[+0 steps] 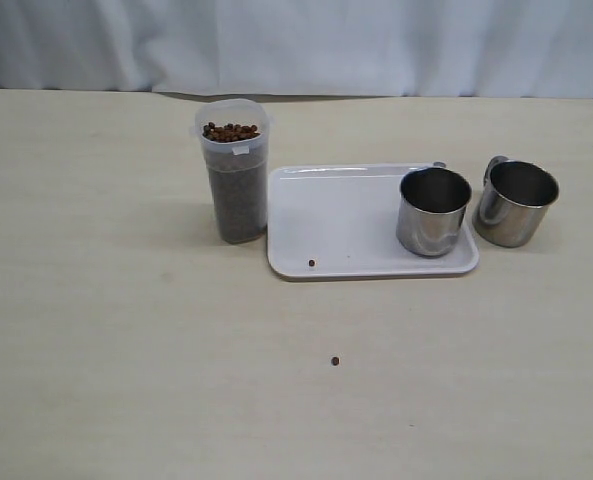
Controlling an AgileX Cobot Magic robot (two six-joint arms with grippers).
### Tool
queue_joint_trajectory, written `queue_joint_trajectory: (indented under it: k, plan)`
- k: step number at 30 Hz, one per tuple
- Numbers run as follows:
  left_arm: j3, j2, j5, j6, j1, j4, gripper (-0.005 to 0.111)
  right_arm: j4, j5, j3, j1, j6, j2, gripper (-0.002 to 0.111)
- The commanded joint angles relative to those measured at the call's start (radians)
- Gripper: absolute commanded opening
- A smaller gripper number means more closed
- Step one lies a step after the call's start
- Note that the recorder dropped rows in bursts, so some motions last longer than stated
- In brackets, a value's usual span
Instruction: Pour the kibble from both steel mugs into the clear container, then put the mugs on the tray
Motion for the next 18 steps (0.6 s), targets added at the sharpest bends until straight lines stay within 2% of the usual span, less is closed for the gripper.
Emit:
queue_joint_trajectory:
  k: [1, 5, 7, 10, 13, 15, 18]
  plan:
    - [0.089, -0.003, -0.07, -0.007, -0.032, 0.031, 0.0, -0.006, -0.004, 0.004, 0.004, -0.01, -0.003, 0.005]
    - [0.089, -0.003, 0.05, -0.076, -0.06, 0.039, 0.0, -0.006, -0.004, 0.004, 0.004, -0.01, -0.003, 0.005]
    - [0.089, -0.003, 0.06, -0.281, -0.07, 0.086, 0.0, -0.006, -0.004, 0.004, 0.004, -0.01, -0.003, 0.005]
    - [0.089, -0.003, 0.058, -0.705, -0.072, 0.293, 0.0, -0.006, -0.004, 0.004, 0.004, -0.01, -0.003, 0.005]
    - [0.089, -0.003, 0.06, -0.959, -0.072, 0.482, 0.0, -0.006, -0.004, 0.004, 0.004, -0.01, -0.003, 0.005]
    - [0.089, -0.003, 0.071, -0.933, -0.072, 0.471, 0.0, -0.006, -0.004, 0.004, 0.004, -0.01, -0.003, 0.005]
    - [0.089, -0.003, 0.097, -0.724, -0.072, 0.339, 0.0, -0.006, -0.004, 0.004, 0.004, -0.01, -0.003, 0.005]
